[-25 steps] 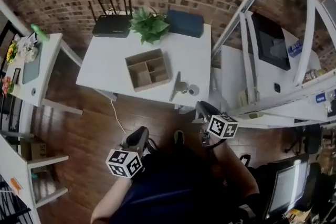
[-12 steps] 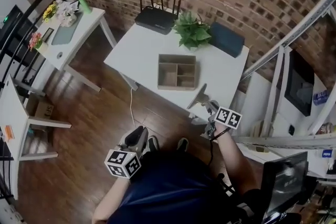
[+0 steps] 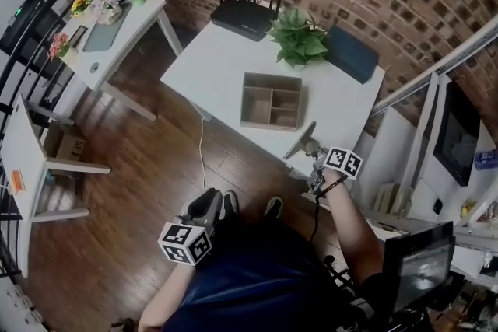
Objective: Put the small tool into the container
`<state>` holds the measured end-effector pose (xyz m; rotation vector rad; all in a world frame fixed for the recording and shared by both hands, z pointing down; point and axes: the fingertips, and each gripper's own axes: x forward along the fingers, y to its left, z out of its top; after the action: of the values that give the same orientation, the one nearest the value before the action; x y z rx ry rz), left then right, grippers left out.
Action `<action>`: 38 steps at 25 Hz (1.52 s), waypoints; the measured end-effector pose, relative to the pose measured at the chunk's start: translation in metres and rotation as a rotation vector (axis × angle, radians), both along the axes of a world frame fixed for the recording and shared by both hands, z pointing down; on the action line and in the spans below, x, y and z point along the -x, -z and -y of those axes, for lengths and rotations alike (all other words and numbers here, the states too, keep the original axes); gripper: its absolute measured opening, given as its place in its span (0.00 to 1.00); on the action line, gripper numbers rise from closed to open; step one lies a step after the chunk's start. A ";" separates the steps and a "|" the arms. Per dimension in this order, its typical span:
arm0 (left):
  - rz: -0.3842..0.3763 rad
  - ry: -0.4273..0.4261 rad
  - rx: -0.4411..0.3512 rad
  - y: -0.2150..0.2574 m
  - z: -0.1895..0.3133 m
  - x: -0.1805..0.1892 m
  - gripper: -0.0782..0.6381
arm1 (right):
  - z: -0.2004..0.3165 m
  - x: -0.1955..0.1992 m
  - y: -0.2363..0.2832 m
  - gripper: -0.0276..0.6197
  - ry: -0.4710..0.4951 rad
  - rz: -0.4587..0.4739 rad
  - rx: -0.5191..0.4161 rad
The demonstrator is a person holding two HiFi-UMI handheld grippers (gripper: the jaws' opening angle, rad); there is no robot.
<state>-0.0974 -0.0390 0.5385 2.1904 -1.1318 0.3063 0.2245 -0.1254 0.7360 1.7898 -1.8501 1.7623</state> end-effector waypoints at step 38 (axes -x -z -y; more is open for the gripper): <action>-0.032 -0.022 -0.021 0.004 0.051 0.003 0.17 | 0.089 0.051 0.200 0.07 0.245 -0.425 -0.609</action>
<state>-0.0999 -0.0899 0.5341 2.2197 -1.0985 0.2686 0.1733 -0.2146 0.5357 1.7868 -2.4112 0.6974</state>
